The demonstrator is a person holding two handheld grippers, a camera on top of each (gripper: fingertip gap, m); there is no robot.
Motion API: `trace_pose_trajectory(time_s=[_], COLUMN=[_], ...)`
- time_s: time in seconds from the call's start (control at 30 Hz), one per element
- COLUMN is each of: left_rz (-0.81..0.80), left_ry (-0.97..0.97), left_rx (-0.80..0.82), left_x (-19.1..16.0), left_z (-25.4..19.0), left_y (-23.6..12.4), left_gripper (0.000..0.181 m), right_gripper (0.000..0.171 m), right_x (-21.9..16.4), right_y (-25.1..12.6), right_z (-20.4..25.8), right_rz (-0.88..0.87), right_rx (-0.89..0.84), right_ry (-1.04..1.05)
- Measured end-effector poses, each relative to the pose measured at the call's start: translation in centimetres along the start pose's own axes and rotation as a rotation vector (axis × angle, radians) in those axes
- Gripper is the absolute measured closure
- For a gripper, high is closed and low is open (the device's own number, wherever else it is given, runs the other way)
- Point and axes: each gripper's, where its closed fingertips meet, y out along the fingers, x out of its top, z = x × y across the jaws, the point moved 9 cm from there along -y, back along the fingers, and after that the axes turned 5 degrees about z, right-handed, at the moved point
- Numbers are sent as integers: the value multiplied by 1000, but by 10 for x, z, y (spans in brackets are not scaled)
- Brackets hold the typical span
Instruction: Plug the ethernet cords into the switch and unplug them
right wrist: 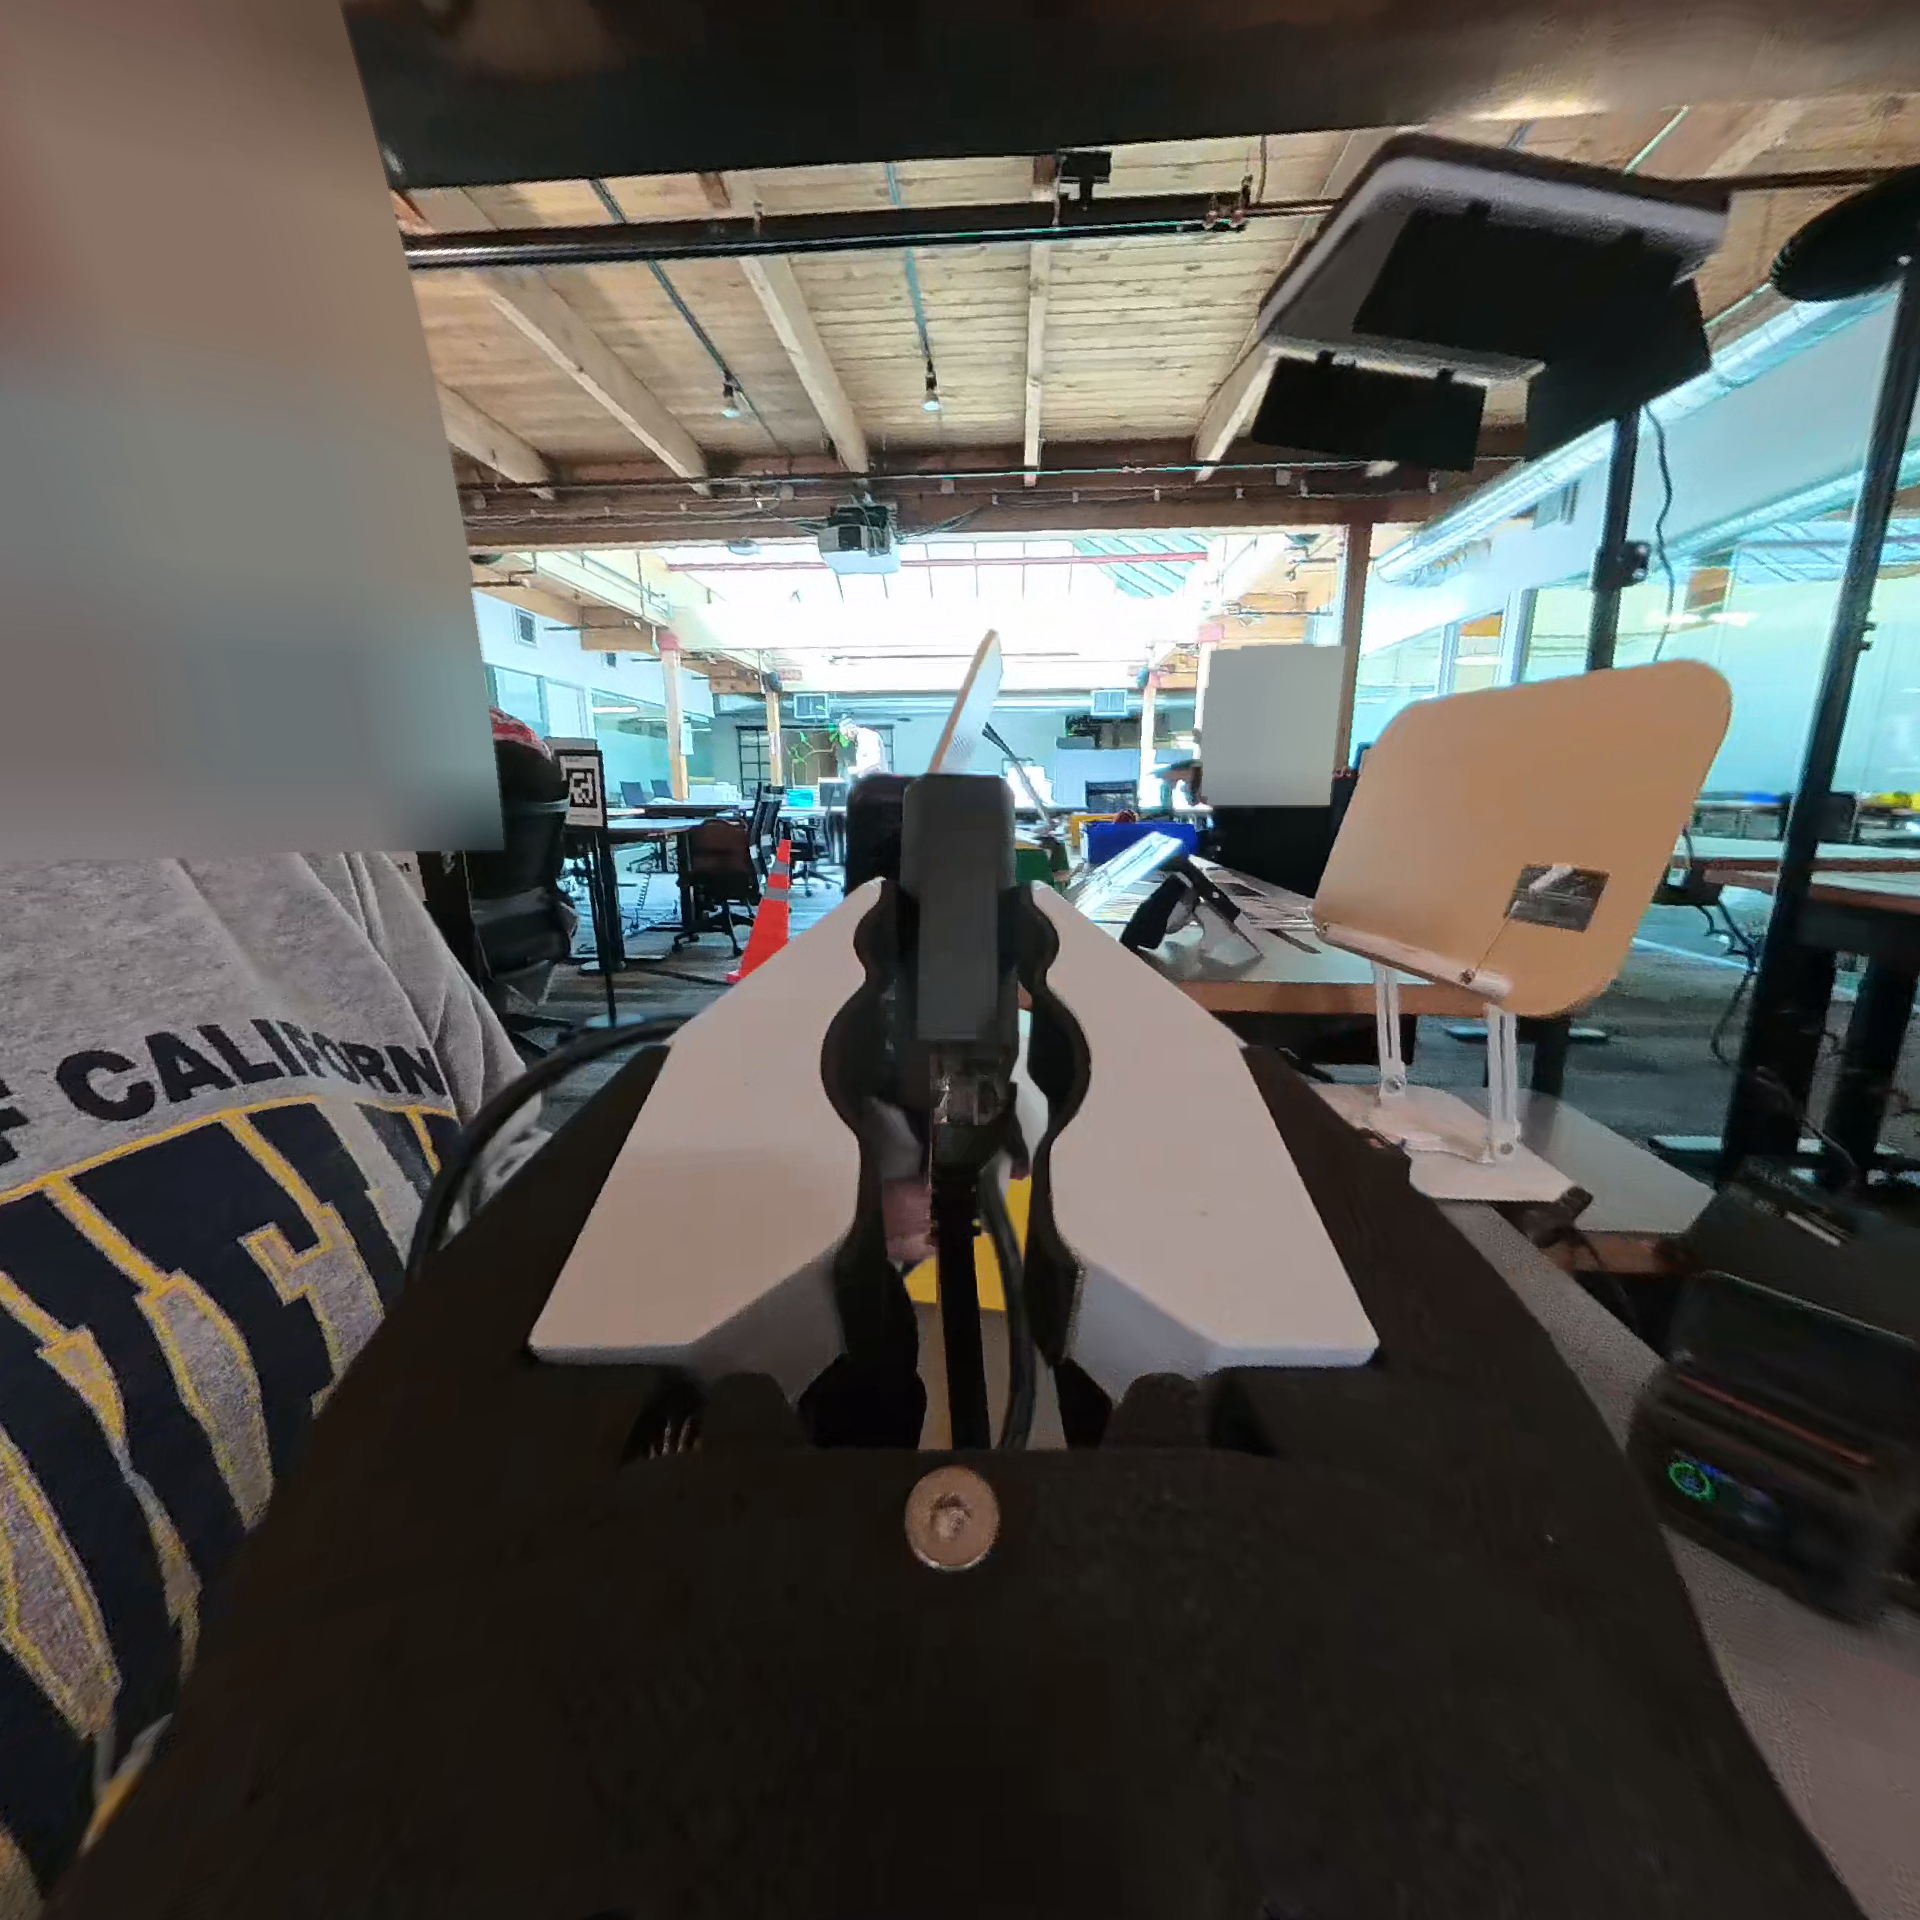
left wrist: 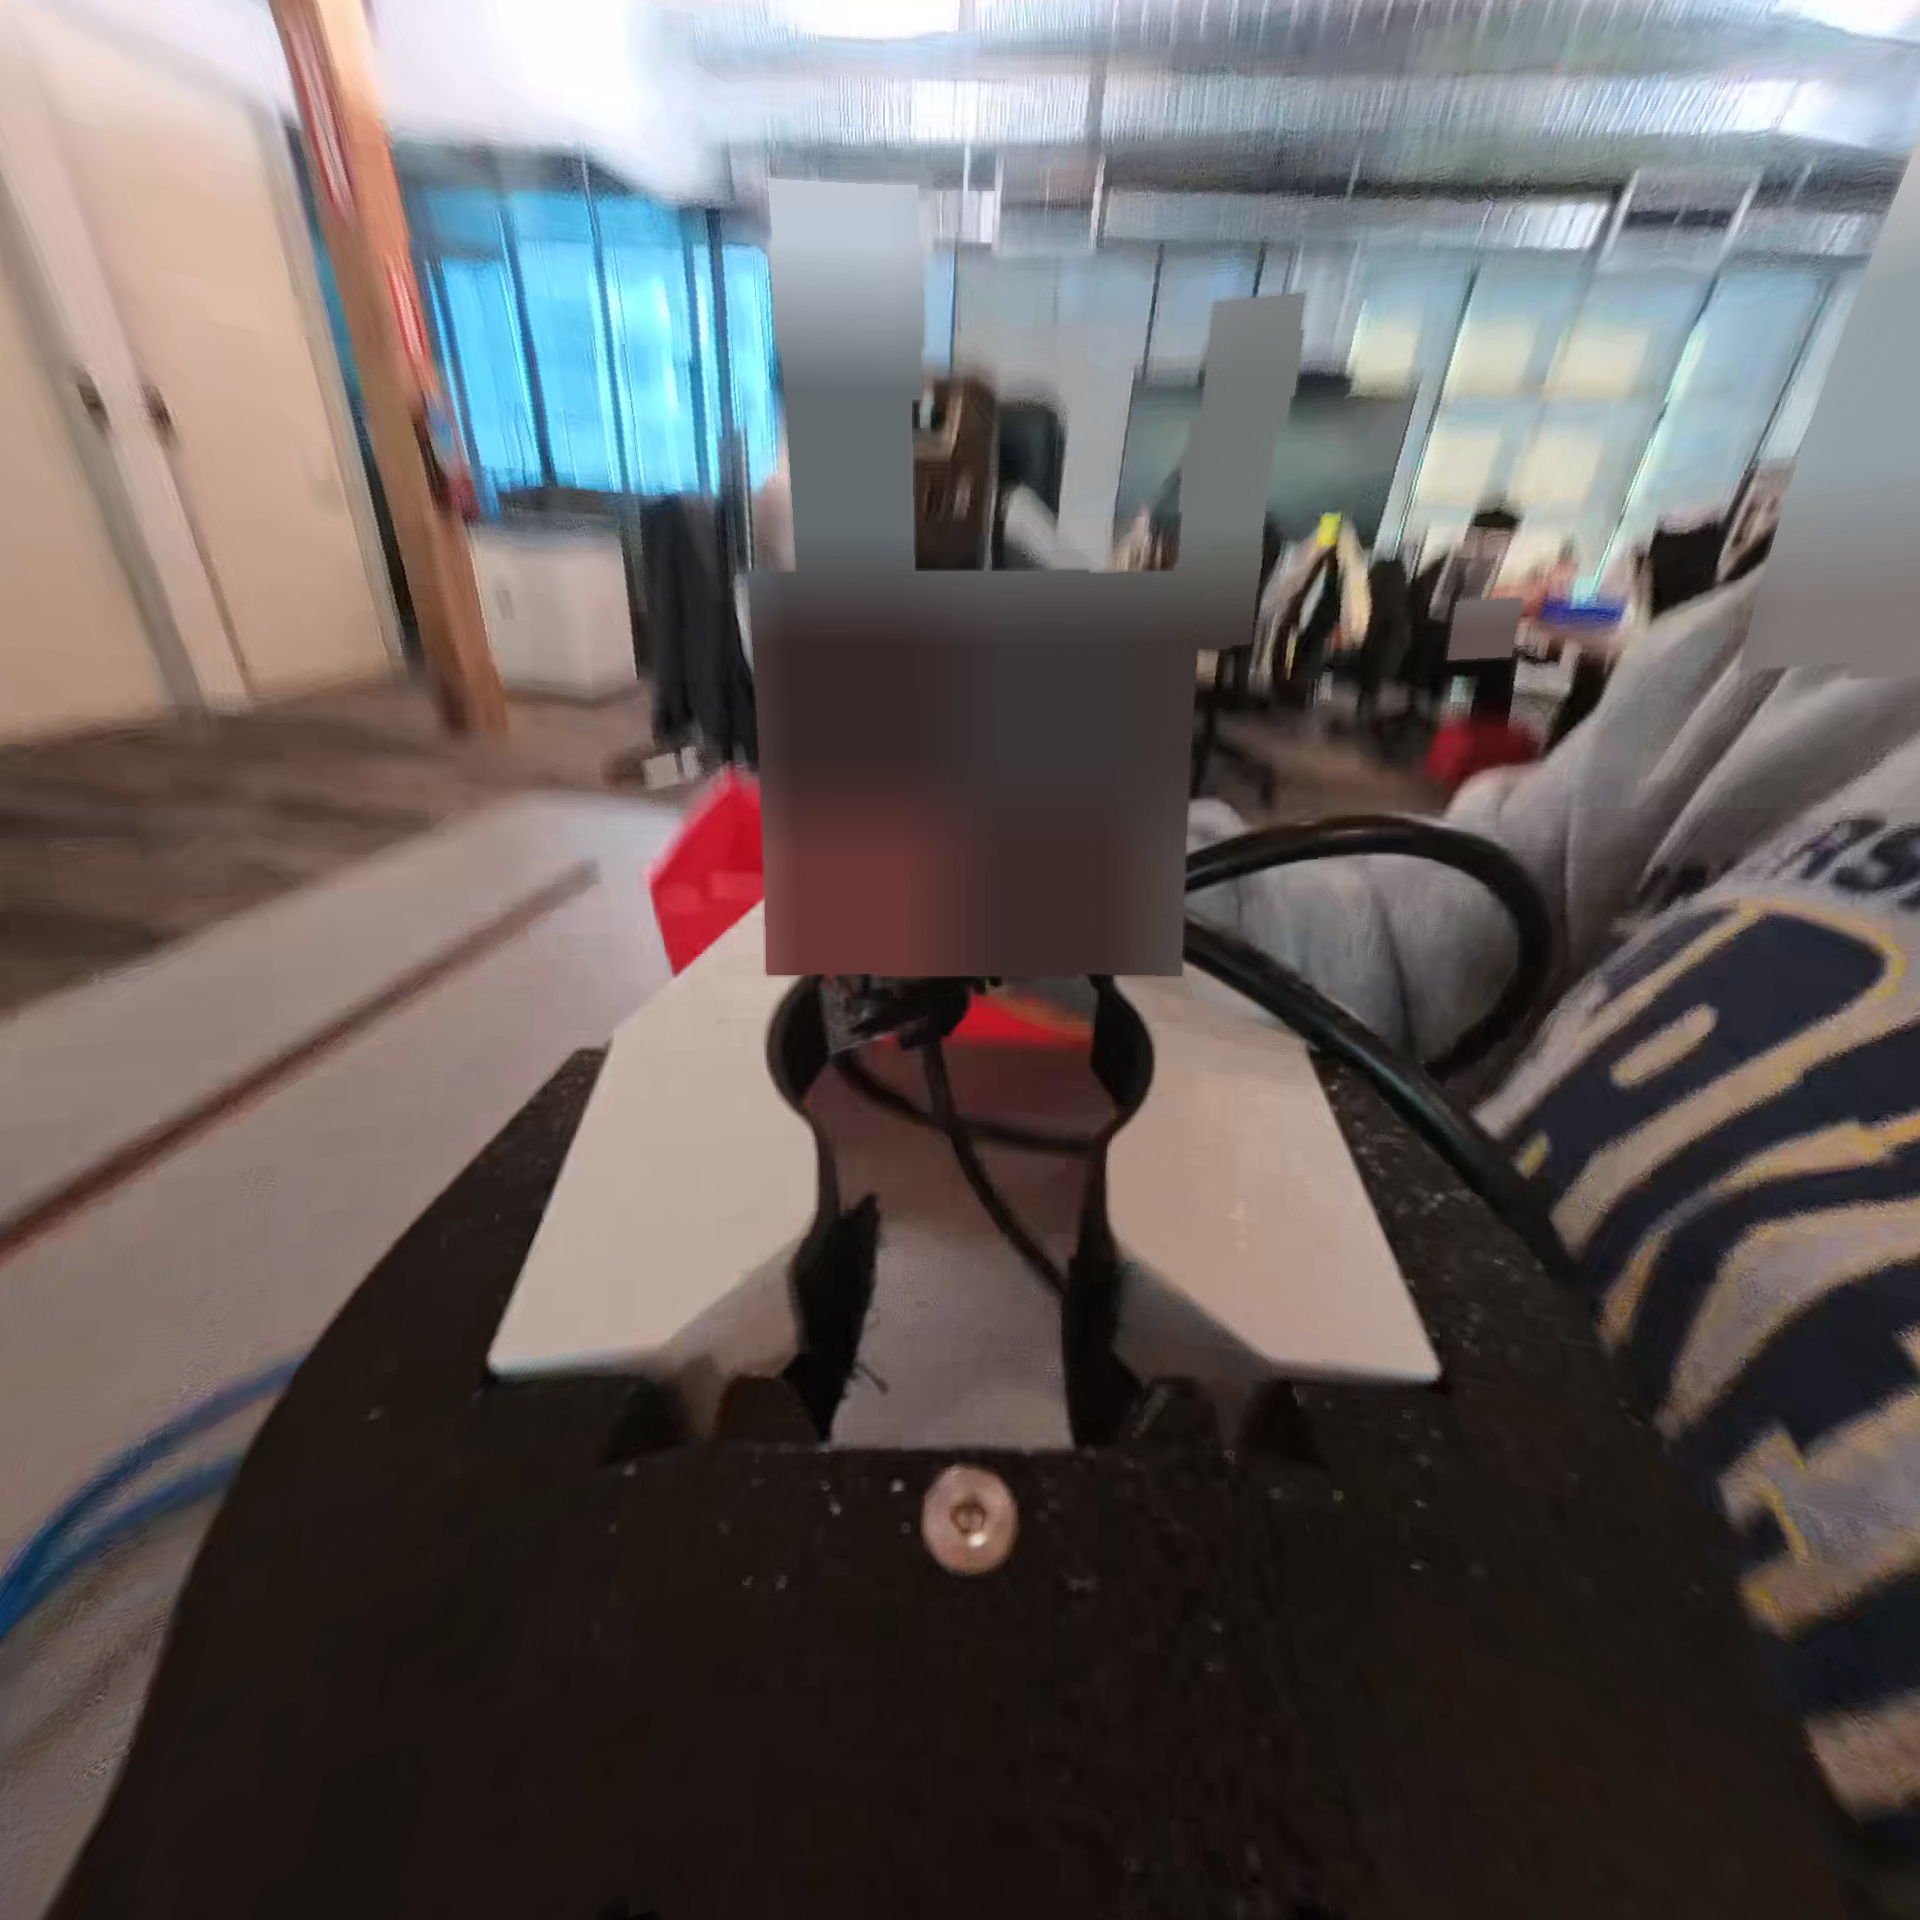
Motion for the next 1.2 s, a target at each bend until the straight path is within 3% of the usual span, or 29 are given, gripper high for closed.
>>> trace_pose_trajectory(time_s=[0.13, 0.3, 0.4, 0.53, 0.6, 0.73, 0.83, 0.9, 1.0, 1.2], left_rz=[292, 720, 889, 1044, 946, 472, 193, 102, 16, -103], left_ry=[-104, -216, -282, -293, -245, -57, -15, -72, -108, -110], left_rx=[100, 210, 306, 551, 542, 255, 153, 77, -40, -135], left_x=[-12, -26, -36, -40, -34, -11, -5, -9, -17, -25], left_z=[10, 5, 4, 11, 15, 5, 3, 6, 6, -3], left_y=[-24, -54, -64, -86, -84, -40, -17, -7, 2, 17], left_gripper=[115, 138, 134, 134, 131, 121, 117, 119, 145, 140], right_gripper=[151, 151, 151, 151, 151, 151, 151, 151, 151, 151], right_x=[0, 9, 14, 9, 3, -11, -21, -26, -31, -37], right_y=[-12, -35, -49, -54, -51, -39, -27, -20, -13, -10], right_z=[0, -3, -5, -6, -4, 0, 4, 7, 12, 15], right_rz=[44, 218, 301, 355, 348, 285, 209, 166, 131, 133], right_rx=[-59, -207, -283, -322, -296, -213, -134, -82, -22, 9], right_ry=[-37, -168, -226, -253, -237, -183, -115, -75, -38, -11])
